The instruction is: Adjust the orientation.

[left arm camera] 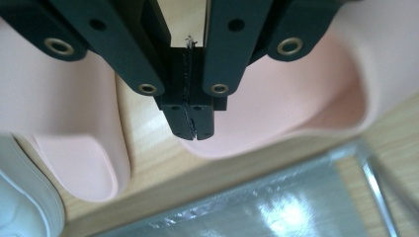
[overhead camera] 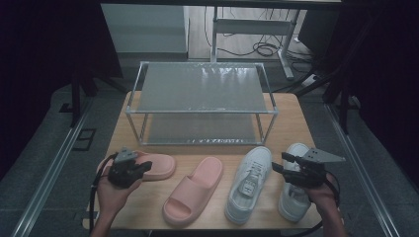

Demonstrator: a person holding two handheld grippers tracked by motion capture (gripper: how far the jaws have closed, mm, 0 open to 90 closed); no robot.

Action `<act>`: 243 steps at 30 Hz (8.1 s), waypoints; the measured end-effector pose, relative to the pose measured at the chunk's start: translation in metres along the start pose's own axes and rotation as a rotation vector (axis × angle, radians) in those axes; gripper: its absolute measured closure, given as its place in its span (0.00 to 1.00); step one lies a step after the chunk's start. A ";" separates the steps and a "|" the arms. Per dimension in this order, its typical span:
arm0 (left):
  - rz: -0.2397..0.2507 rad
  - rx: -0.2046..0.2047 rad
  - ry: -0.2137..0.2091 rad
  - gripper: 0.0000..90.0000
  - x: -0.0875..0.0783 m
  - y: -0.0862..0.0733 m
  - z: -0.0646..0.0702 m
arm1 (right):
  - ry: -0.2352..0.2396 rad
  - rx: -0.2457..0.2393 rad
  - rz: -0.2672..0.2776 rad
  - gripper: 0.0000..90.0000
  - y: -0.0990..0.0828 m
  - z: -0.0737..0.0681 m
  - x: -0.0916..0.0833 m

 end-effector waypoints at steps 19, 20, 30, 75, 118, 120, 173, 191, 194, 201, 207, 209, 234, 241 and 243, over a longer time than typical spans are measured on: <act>-0.158 -0.007 0.059 1.00 0.097 0.030 -0.010 | -0.005 0.002 -0.001 0.47 -0.001 0.003 -0.001; -0.167 -0.015 0.063 1.00 0.100 0.029 -0.010 | -0.005 0.004 -0.002 0.47 -0.001 0.003 -0.001; -0.202 -0.043 0.090 1.00 0.114 0.023 -0.019 | -0.006 0.005 -0.003 0.47 -0.002 0.003 0.000; -0.136 -0.021 -0.024 1.00 0.032 -0.048 0.021 | -0.009 -0.004 -0.002 0.47 -0.001 0.000 0.000; 0.072 -0.178 0.182 1.00 -0.071 -0.034 -0.078 | -0.015 -0.001 -0.002 0.47 -0.002 0.001 0.000; 0.067 -0.196 0.197 1.00 -0.069 -0.036 -0.089 | -0.014 -0.002 -0.004 0.47 -0.002 0.001 0.000; -0.040 -0.324 0.274 1.00 -0.019 -0.067 -0.170 | -0.019 0.000 -0.013 0.47 -0.004 0.003 0.002; -0.063 -0.263 0.158 1.00 0.015 -0.054 -0.137 | -0.020 -0.001 -0.015 0.47 -0.004 0.003 0.001; -0.063 -0.253 0.133 1.00 0.021 -0.051 -0.130 | -0.022 -0.003 -0.011 0.47 -0.004 0.003 0.001; -0.075 -0.207 0.105 1.00 0.032 -0.043 -0.115 | -0.021 -0.002 -0.012 0.47 -0.004 0.003 0.001; -0.077 -0.186 0.090 1.00 0.037 -0.038 -0.106 | -0.022 -0.004 -0.011 0.47 -0.004 0.004 0.000; -0.079 -0.175 0.083 1.00 0.039 -0.035 -0.102 | -0.021 -0.003 -0.011 0.47 -0.003 0.003 0.000; -0.007 -0.150 0.055 1.00 0.013 -0.024 -0.086 | -0.022 -0.003 -0.011 0.47 -0.003 0.004 -0.001; 0.052 -0.143 0.023 1.00 -0.024 -0.032 -0.070 | -0.022 -0.003 -0.010 0.47 -0.003 0.003 0.000; 0.065 -0.140 0.011 1.00 -0.031 -0.035 -0.065 | -0.020 -0.003 -0.013 0.47 -0.004 0.003 0.001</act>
Point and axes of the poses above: each handheld gripper's, and its own axes: x roughly forward along the jaws, y roughly out of its top, z roughly to its right, the point moved 2 cm from there along x, roughly forward along the jaws, and after that the axes turned 11 degrees about z, right-handed, at the moved point
